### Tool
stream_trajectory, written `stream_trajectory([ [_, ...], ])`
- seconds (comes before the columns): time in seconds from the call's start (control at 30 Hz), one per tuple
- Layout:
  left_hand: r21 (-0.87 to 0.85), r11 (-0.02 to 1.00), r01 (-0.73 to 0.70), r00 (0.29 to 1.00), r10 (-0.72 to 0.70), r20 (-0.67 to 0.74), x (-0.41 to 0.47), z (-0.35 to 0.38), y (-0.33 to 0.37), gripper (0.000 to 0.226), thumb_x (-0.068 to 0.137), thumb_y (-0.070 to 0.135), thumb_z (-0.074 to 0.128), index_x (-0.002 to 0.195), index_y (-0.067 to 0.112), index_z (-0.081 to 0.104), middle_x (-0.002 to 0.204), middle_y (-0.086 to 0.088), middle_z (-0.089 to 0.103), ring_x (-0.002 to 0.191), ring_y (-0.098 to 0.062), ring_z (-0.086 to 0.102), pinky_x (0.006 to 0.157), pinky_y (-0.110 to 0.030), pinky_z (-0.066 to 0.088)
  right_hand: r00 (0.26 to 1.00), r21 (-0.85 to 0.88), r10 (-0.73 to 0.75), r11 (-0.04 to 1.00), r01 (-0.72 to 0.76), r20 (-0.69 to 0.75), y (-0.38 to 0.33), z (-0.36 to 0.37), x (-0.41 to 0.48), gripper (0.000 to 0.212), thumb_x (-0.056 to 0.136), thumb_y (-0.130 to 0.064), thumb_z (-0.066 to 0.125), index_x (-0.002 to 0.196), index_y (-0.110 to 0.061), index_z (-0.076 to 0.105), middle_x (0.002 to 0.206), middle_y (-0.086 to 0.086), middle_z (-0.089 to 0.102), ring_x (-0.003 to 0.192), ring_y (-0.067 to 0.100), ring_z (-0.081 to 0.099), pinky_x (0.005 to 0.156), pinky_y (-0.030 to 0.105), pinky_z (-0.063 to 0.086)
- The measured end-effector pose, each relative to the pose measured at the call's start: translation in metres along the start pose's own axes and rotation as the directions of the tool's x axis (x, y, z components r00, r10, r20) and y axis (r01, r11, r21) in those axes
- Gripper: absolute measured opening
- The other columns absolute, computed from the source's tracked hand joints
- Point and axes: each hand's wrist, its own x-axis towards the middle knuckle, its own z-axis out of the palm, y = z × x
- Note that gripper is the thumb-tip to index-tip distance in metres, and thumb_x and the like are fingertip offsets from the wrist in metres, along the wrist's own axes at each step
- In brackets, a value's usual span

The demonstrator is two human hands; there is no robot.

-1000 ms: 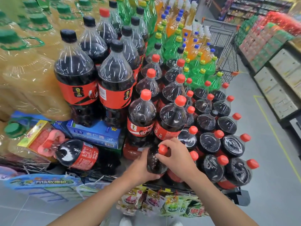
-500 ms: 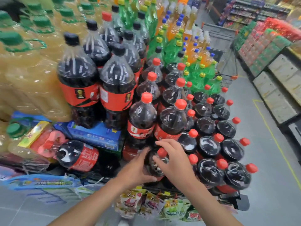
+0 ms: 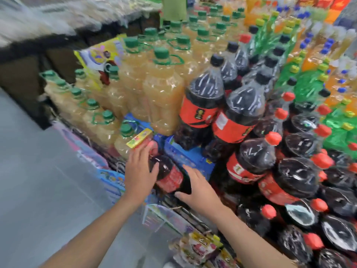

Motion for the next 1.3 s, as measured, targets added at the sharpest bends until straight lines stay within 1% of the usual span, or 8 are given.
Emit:
stream_trajectory([
  [0.1,0.011,0.994,0.11,0.979,-0.111,0.172,0.008,-0.004,-0.015,0.082,0.087,0.023,0.078,0.156,0.018,0.036,0.14,-0.009,0.055,0.133,-0.033,0.046,0.113,-0.048,0.04,0.996,0.015,0.024,1.0,-0.025,0.08,-0.004,0.021,0.025,0.097,0.081,-0.037,0.08,0.16,-0.023,0.025,0.156,0.003,0.038,0.146,0.022,0.035,0.121,0.03,0.026],
  [0.23,0.055,0.99,0.126,0.941,-0.137,0.309,0.017,-0.001,-0.017,0.079,0.092,0.02,0.073,0.158,0.013,0.031,0.139,-0.013,0.055,0.135,-0.034,0.048,0.115,-0.05,0.041,0.985,-0.002,0.101,0.995,-0.102,0.137,-0.003,0.041,0.045,0.104,0.08,-0.037,0.079,0.162,-0.025,0.017,0.158,0.005,0.035,0.144,0.027,0.038,0.118,0.039,0.034],
  [0.63,-0.007,0.976,0.217,0.934,-0.205,0.291,0.022,-0.003,-0.003,0.056,0.099,0.014,0.063,0.152,0.007,0.045,0.144,-0.011,0.052,0.131,-0.03,0.053,0.113,-0.046,0.044,0.989,0.045,0.139,0.989,-0.141,0.052,0.005,0.057,0.045,0.091,0.084,-0.042,0.074,0.159,-0.029,0.023,0.15,0.006,0.044,0.136,0.031,0.047,0.112,0.047,0.042],
  [0.77,-0.036,0.975,0.218,0.943,-0.201,0.264,0.021,-0.004,0.002,0.051,0.098,0.012,0.063,0.148,0.01,0.051,0.131,-0.009,0.058,0.116,-0.029,0.059,0.105,-0.044,0.049,0.988,0.074,0.147,0.986,-0.15,0.035,0.009,0.054,0.039,0.087,0.084,-0.045,0.074,0.156,-0.029,0.027,0.148,0.005,0.047,0.134,0.028,0.049,0.109,0.043,0.045],
  [0.87,-0.078,0.977,0.2,0.95,-0.174,0.259,0.018,-0.005,0.008,0.049,0.098,0.009,0.062,0.146,0.016,0.054,0.124,-0.006,0.06,0.105,-0.025,0.062,0.098,-0.044,0.053,0.989,0.115,0.149,0.982,-0.148,-0.008,0.012,0.049,0.033,0.088,0.083,-0.057,0.07,0.155,-0.029,0.029,0.147,0.001,0.048,0.136,0.022,0.046,0.108,0.039,0.045],
  [1.03,-0.188,0.971,0.146,0.965,-0.098,0.243,0.014,0.0,0.025,0.035,0.096,0.013,0.067,0.13,0.02,0.067,0.137,-0.002,0.062,0.106,-0.019,0.068,0.099,-0.044,0.056,0.972,0.202,0.224,0.958,-0.205,-0.074,0.017,0.037,0.016,0.093,0.074,-0.069,0.072,0.15,-0.031,0.034,0.143,-0.003,0.047,0.134,0.018,0.047,0.106,0.035,0.046],
  [1.13,-0.289,0.95,0.118,0.968,-0.045,0.247,0.011,0.0,0.046,0.021,0.094,0.021,0.075,0.114,0.022,0.074,0.111,0.013,0.065,0.084,-0.001,0.068,0.087,-0.031,0.058,0.957,0.239,0.27,0.942,-0.238,-0.111,0.024,0.03,0.005,0.094,0.072,-0.058,0.083,0.148,-0.027,0.037,0.141,-0.003,0.048,0.133,0.016,0.045,0.102,0.025,0.039],
  [1.3,-0.384,0.92,0.075,0.948,0.054,0.313,0.0,0.009,0.074,0.02,0.087,0.026,0.081,0.105,0.027,0.074,0.103,0.016,0.064,0.083,-0.009,0.065,0.081,-0.026,0.053,0.944,0.213,0.288,0.944,-0.252,-0.162,0.038,0.017,-0.012,0.103,0.069,-0.052,0.085,0.153,-0.02,0.035,0.148,-0.001,0.044,0.14,0.016,0.04,0.113,0.026,0.034],
])
